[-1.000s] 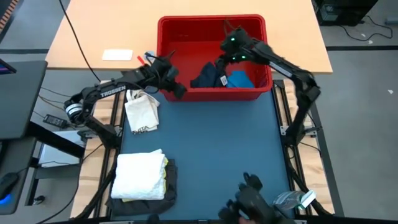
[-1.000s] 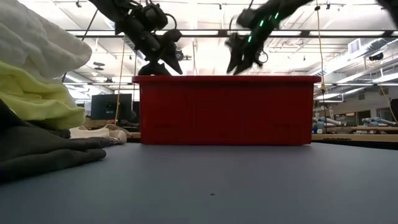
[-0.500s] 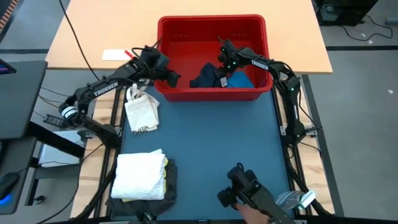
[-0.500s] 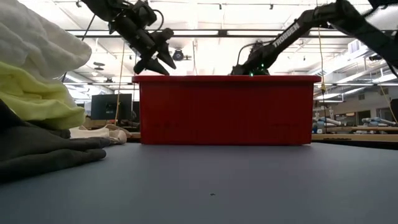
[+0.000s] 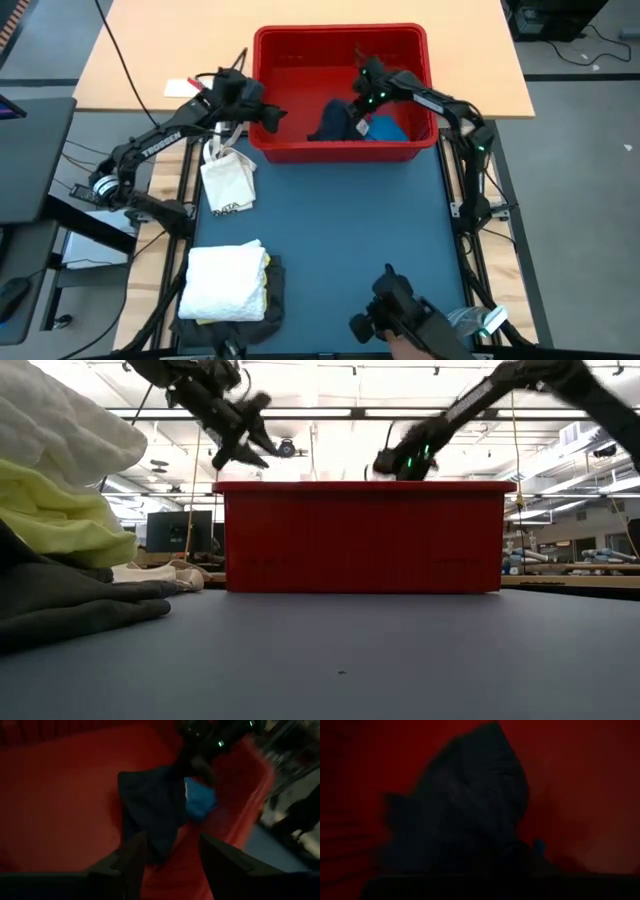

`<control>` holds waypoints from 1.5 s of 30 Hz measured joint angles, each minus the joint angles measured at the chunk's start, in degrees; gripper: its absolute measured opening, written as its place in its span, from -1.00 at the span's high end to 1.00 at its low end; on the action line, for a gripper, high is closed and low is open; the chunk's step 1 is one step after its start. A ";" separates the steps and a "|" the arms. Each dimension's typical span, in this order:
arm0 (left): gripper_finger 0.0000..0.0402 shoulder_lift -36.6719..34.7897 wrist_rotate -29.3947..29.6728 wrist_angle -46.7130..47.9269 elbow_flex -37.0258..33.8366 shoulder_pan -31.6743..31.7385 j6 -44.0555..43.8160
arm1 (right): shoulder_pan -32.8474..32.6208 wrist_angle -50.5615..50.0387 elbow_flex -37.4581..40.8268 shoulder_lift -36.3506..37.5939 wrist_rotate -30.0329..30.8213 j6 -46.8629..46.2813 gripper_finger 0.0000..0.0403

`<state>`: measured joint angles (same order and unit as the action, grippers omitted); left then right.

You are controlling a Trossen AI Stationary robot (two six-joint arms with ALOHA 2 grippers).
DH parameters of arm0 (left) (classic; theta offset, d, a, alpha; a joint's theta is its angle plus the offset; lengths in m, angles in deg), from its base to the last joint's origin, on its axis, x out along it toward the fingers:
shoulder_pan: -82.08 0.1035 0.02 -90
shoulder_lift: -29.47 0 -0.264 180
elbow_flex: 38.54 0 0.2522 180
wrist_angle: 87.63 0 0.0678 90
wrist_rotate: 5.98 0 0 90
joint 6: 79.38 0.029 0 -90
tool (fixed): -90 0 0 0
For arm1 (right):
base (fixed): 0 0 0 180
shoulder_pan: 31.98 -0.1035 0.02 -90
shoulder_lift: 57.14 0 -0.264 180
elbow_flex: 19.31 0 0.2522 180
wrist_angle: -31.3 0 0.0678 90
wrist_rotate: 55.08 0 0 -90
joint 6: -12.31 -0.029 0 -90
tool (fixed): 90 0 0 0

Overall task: Fold laundry
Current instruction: Remove the black shorts from the bin

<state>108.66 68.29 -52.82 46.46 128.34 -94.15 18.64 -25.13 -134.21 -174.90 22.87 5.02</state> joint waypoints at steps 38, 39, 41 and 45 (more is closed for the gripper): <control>0.15 -0.38 12.52 2.93 0.00 -36.08 2.86 | -53.39 -2.59 31.82 41.03 14.70 -49.07 0.88; 0.15 0.33 11.63 4.44 0.00 -36.10 4.85 | -53.90 -1.05 33.19 40.62 15.33 -51.77 0.88; 0.15 0.87 10.42 8.28 -0.01 -36.09 7.65 | -54.94 1.00 35.10 39.39 15.79 -57.21 0.88; 0.15 0.26 8.34 11.49 -1.50 -36.32 12.88 | -56.99 1.62 36.56 36.12 17.05 -65.78 0.88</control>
<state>108.92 76.63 -41.33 44.96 92.01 -81.27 -38.34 -23.51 -97.65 -138.78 39.92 -60.76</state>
